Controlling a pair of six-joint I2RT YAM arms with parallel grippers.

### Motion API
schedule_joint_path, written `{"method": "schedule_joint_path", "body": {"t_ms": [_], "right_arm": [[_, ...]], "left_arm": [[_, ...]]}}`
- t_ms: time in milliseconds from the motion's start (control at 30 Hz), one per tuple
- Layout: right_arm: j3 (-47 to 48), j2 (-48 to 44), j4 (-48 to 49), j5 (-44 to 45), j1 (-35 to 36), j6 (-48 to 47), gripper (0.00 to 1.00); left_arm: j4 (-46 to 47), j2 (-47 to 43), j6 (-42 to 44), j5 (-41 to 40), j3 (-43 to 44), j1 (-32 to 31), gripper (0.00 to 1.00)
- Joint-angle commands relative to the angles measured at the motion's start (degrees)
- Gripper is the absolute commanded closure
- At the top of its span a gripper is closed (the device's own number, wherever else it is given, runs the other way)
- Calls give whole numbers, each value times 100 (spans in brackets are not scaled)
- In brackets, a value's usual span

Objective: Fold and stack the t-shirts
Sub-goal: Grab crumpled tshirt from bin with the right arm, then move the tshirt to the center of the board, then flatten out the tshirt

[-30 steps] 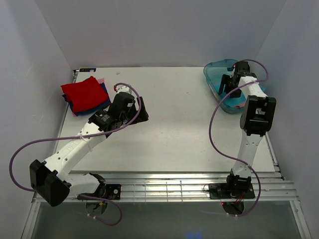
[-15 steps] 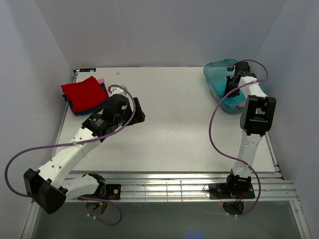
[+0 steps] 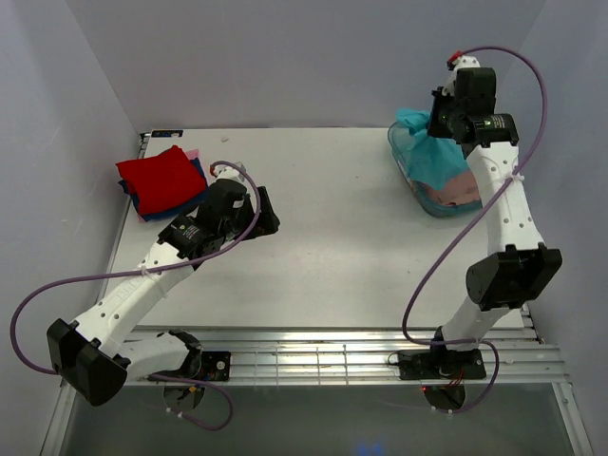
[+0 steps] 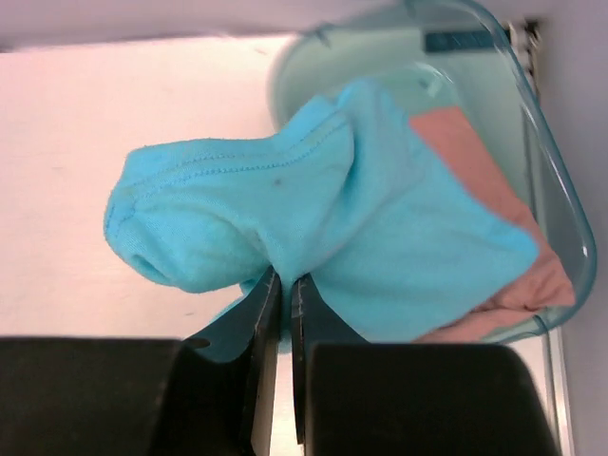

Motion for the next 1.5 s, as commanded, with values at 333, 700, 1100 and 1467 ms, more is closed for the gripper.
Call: {"method": "schedule_joint_path", "body": {"t_ms": [333, 700, 1100, 1467], "right_arm": [[1840, -1237, -888, -1944, 1633, 1078, 92], [-6010, -4076, 316, -919, 1703, 1290, 18], [-5644, -3911, 1036, -1663, 2106, 1069, 40], [-4441, -1768, 1564, -1198, 3294, 850, 41]], "left_arm": [[115, -585, -466, -11, -179, 33, 2], [45, -1228, -748, 138, -645, 33, 2], [703, 457, -695, 314, -241, -273, 4], [1362, 2551, -959, -309, 937, -890, 15]]}}
